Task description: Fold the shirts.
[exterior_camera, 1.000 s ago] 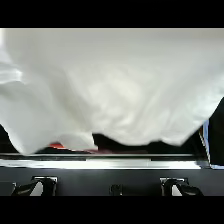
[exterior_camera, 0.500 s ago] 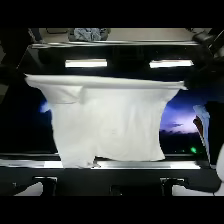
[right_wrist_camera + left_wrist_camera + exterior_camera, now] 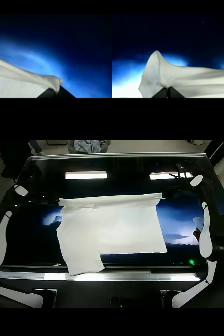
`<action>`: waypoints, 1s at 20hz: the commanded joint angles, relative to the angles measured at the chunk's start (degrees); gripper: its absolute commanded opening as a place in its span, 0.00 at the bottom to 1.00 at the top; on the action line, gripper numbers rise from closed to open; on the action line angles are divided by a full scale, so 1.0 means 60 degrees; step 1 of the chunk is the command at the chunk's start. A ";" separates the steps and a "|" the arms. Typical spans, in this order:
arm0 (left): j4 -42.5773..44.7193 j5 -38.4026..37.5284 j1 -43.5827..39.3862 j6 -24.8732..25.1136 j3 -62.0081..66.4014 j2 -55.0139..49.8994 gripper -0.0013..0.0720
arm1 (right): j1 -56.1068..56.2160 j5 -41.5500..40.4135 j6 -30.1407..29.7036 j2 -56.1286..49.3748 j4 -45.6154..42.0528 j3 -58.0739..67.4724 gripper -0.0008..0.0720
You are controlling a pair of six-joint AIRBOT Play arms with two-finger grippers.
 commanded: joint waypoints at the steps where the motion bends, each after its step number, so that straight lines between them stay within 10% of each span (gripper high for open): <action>1: -0.0142 0.1002 -0.0401 0.0026 -0.0018 -0.0310 0.05 | 0.0007 -0.0543 -0.0025 -0.0284 0.0233 0.0000 0.07; 8: 0.1075 -0.4375 0.0007 -0.0466 -0.0346 0.0248 0.05 | 0.0007 0.4102 -0.0393 0.0204 -0.1982 -0.0186 0.07; 17: 0.1020 -0.5326 -0.0219 -0.0947 -0.1111 0.0248 0.09 | 0.0011 0.4798 0.0127 0.0164 -0.1523 -0.1687 0.08; 19: 0.0969 -0.5552 -0.0197 -0.0984 -0.1104 0.0306 0.68 | 0.0000 0.4841 0.0124 0.0317 -0.1300 -0.1679 0.67; 20: 0.0965 -0.5752 -0.0106 -0.0976 -0.1100 0.0404 0.74 | -0.0004 0.5064 -0.0127 0.0535 -0.1494 -0.1610 0.80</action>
